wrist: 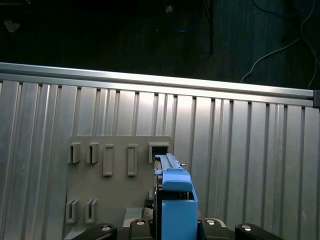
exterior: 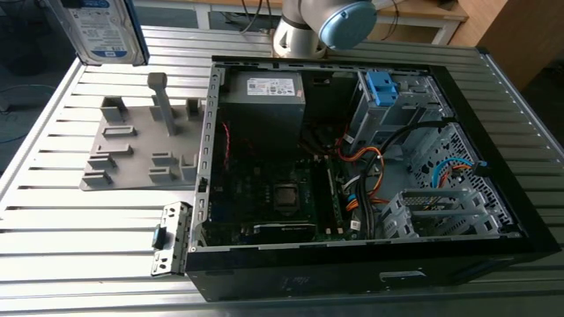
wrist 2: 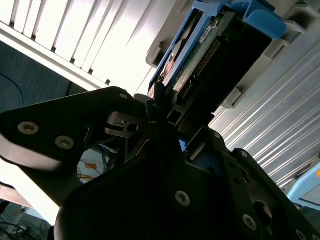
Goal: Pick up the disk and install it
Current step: 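Pick up the disk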
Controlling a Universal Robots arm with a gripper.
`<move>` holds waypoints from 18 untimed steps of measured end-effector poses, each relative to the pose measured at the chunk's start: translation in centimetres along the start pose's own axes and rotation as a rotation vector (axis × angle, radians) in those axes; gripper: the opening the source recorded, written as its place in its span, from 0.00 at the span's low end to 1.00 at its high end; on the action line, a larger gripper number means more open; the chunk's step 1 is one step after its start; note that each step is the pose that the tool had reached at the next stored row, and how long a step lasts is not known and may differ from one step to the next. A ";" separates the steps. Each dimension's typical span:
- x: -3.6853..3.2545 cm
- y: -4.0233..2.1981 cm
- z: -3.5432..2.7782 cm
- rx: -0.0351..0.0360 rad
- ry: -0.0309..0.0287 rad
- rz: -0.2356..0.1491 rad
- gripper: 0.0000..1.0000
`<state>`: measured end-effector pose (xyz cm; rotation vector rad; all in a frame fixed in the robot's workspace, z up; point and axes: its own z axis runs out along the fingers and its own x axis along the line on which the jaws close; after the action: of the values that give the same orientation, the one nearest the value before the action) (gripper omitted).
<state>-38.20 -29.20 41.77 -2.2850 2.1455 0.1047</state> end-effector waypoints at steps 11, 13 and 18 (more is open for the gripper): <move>-0.02 0.02 -0.40 0.0001 -0.0005 0.000 0.36; -0.02 0.02 -0.47 0.0001 -0.0007 0.000 0.36; -0.03 0.03 -0.64 0.0001 -0.0009 0.000 0.36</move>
<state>-38.20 -29.20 42.41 -2.2845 2.1450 0.1056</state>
